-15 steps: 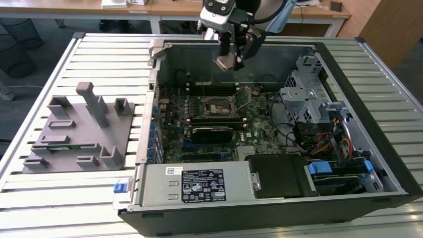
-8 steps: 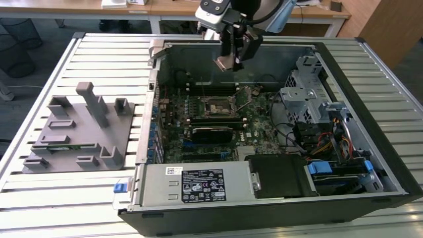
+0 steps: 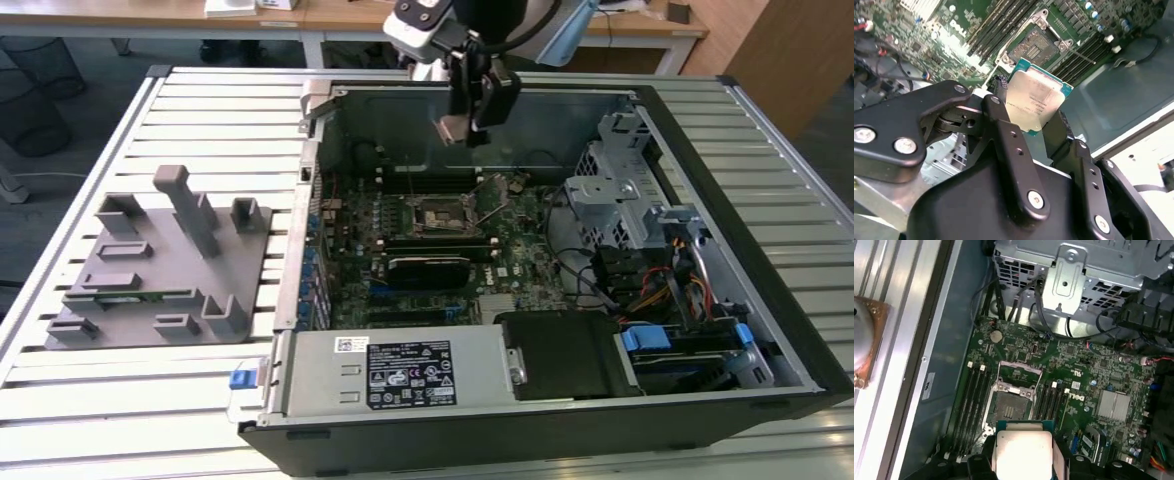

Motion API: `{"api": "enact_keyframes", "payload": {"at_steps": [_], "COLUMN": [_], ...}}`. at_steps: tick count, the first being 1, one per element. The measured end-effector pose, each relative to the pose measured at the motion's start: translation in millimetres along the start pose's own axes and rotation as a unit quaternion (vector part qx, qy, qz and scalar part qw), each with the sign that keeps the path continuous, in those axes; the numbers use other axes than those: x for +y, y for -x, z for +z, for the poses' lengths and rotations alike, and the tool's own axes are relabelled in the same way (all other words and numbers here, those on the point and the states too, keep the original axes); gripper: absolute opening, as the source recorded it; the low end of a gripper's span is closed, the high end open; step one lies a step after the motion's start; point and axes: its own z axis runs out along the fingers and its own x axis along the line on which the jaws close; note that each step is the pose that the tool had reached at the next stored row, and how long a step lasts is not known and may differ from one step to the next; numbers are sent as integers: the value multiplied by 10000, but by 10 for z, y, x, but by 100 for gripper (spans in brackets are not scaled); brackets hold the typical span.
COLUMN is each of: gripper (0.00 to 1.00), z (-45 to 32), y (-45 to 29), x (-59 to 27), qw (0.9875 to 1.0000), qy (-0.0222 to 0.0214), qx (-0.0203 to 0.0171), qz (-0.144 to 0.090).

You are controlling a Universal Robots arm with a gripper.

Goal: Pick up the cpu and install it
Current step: 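Place the cpu into insertion slot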

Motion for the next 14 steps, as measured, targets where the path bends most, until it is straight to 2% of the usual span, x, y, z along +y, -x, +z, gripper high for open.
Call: {"api": "enact_keyframes", "payload": {"at_steps": [3,9,14], "gripper": [53,53,53], "z": [31,91,185], "y": [1,-1,-66], "x": [-1,-3,29], "qw": [9996,9975,9973], "qy": [7,17,18], "qx": [-11,-35,-36], "qz": [277,710,731]}}
